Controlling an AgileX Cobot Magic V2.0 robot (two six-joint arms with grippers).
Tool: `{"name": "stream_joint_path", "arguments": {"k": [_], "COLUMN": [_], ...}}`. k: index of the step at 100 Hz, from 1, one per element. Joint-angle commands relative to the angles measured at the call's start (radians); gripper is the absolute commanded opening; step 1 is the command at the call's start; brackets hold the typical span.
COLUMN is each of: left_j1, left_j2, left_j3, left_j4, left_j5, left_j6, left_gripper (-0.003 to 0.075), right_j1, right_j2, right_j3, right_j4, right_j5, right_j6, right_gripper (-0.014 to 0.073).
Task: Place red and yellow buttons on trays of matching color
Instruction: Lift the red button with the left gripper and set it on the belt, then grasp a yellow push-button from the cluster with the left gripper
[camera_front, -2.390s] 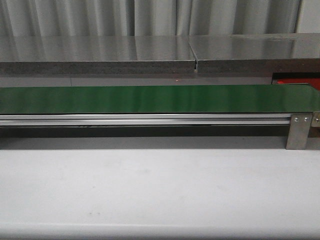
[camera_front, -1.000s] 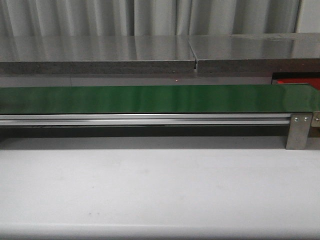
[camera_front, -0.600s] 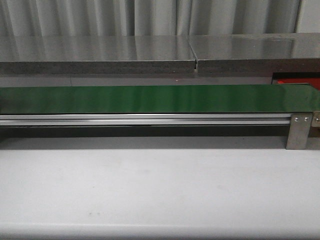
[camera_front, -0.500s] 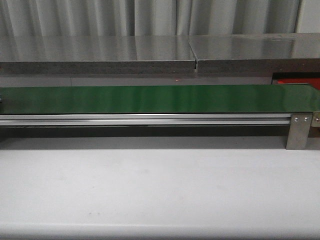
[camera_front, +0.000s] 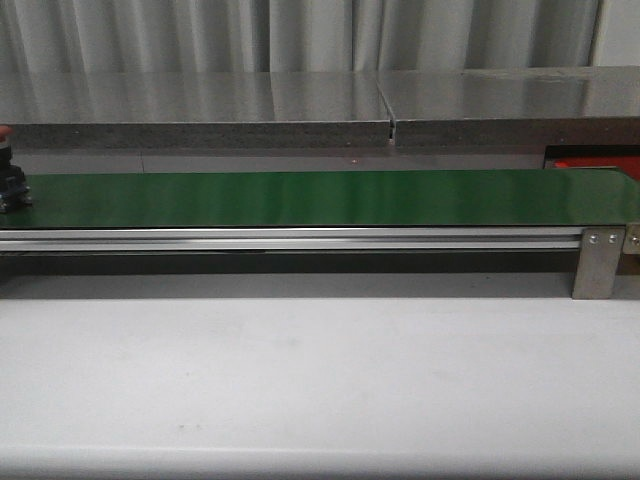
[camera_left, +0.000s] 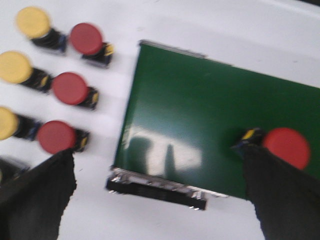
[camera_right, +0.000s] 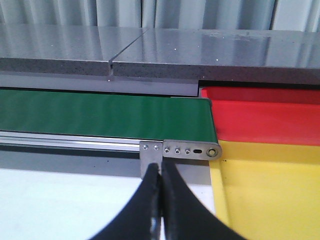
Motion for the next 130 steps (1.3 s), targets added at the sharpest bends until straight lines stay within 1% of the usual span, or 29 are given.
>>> {"name": "stream_joint_path", "arguments": {"k": [1, 25, 39, 49, 56, 64, 82, 91, 117, 130], "left_j1": [0.073, 0.246, 0.321, 0.36, 0.388, 0.415, 0.426, 0.415, 0.391, 0.389], "left_j2": [-0.047, -0.047, -0.044, -0.044, -0.036, -0.011, 0.083, 0.116, 0.144, 0.178], "left_j3": [-0.007, 0.087, 0.152, 0.193, 0.2, 0.2, 0.2, 0.2, 0.196, 0.172], "left_j4": [0.005, 0.013, 0.013, 0.013, 0.013, -0.001, -0.065, -0.1, -0.109, -0.106], "left_j5": [0.002, -0.026, -0.09, -0.176, -0.218, -0.235, -0.23, -0.246, -0.325, -0.32], "left_j6": [-0.009, -0.009, -0.009, -0.009, -0.009, -0.009, 0.028, 0.054, 0.079, 0.081], "left_gripper": [0.0629, 0.0629, 0.0629, 0.0629, 0.0629, 0.0629, 0.0629, 0.0629, 0.0629, 0.0629], "right_j1": [0.003, 0.003, 0.003, 0.003, 0.003, 0.003, 0.003, 0.003, 0.003, 0.003], "right_j2": [-0.017, -0.017, -0.017, -0.017, -0.017, -0.017, -0.017, -0.017, -0.017, -0.017], "right_j3": [-0.019, -0.019, -0.019, -0.019, -0.019, -0.019, -0.019, -0.019, -0.019, -0.019], "right_j4": [-0.007, -0.007, -0.007, -0.007, -0.007, -0.007, -0.007, -0.007, -0.007, -0.007], "right_j5": [-0.079, -0.079, -0.079, -0.079, -0.079, -0.079, -0.079, -0.079, -0.079, -0.079], "right_j6": [0.0, 0.0, 0.0, 0.0, 0.0, 0.0, 0.0, 0.0, 0.0, 0.0], "right_gripper": [-0.0118, -0.0118, -0.0118, -0.0118, -0.0118, -0.0118, -0.0118, -0.0118, -0.0118, -0.0118]}}
